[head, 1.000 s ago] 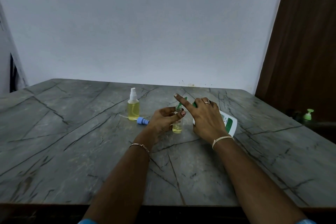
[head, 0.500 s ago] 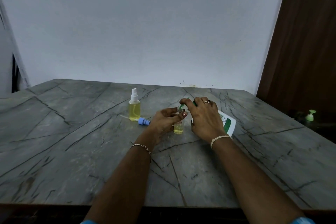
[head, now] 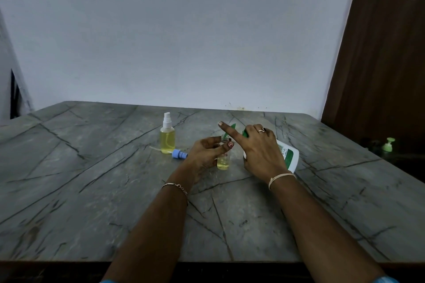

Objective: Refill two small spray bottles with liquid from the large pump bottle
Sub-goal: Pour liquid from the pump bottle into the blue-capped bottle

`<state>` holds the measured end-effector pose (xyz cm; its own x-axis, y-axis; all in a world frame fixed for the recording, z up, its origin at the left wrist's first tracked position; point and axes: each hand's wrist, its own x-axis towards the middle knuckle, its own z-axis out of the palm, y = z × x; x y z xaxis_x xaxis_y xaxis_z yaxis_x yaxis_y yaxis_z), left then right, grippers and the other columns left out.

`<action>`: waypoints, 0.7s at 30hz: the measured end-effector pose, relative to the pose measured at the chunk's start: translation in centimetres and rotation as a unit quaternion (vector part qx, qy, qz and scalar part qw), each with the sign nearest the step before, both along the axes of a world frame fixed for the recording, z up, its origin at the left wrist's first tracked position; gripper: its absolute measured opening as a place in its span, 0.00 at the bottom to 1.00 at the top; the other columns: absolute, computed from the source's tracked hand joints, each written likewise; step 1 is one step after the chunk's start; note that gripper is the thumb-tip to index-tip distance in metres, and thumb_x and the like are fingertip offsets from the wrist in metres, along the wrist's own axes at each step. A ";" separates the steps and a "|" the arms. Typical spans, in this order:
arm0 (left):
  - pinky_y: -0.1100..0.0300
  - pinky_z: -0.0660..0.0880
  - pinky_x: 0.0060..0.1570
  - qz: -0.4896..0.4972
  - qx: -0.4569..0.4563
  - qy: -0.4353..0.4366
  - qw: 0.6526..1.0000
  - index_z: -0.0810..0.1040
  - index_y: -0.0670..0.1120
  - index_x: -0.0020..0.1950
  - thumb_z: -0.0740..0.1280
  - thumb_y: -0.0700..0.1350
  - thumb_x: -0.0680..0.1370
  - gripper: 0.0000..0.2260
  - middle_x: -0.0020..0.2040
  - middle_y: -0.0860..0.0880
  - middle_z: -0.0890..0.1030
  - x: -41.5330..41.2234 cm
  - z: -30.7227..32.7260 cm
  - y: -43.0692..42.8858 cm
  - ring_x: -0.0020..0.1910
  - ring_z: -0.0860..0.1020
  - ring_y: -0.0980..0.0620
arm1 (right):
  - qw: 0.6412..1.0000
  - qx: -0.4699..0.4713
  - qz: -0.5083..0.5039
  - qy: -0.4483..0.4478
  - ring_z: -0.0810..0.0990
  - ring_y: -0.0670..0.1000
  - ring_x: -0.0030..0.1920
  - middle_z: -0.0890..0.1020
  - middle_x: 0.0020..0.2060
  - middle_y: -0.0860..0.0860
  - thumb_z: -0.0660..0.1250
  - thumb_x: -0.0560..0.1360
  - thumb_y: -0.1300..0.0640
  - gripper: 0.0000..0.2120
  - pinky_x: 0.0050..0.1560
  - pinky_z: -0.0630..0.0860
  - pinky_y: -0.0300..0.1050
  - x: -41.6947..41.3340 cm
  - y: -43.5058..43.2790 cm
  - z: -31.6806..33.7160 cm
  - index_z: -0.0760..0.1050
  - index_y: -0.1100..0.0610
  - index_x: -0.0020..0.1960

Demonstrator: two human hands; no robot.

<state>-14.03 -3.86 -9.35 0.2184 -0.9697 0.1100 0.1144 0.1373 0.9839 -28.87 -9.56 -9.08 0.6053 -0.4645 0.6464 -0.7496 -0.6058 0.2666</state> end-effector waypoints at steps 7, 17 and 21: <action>0.60 0.80 0.41 0.009 0.003 -0.001 1.000 0.79 0.44 0.55 0.72 0.42 0.73 0.12 0.53 0.43 0.82 0.1 -0.1 -0.1 0.47 0.81 0.51 | 1.000 0.025 0.009 0.008 0.74 0.58 0.52 0.75 0.49 0.56 0.72 0.66 0.61 0.48 0.54 0.71 0.55 -0.1 -0.3 0.1 0.48 0.38 0.75; 0.60 0.80 0.43 0.006 0.005 0.000 1.000 0.79 0.43 0.56 0.72 0.42 0.73 0.12 0.51 0.45 0.83 -0.1 0.0 -0.1 0.45 0.81 0.52 | 0.999 0.041 0.012 -0.026 0.74 0.58 0.56 0.76 0.53 0.54 0.73 0.64 0.60 0.36 0.57 0.70 0.55 0.5 -0.3 0.2 0.64 0.45 0.68; 0.60 0.80 0.43 0.003 0.004 0.001 1.000 0.80 0.43 0.56 0.72 0.41 0.73 0.12 0.49 0.45 0.83 -0.1 -0.1 -0.1 0.44 0.81 0.52 | 0.998 0.040 0.022 -0.042 0.74 0.58 0.55 0.77 0.52 0.54 0.73 0.62 0.61 0.35 0.56 0.70 0.55 0.9 -0.2 0.3 0.66 0.47 0.65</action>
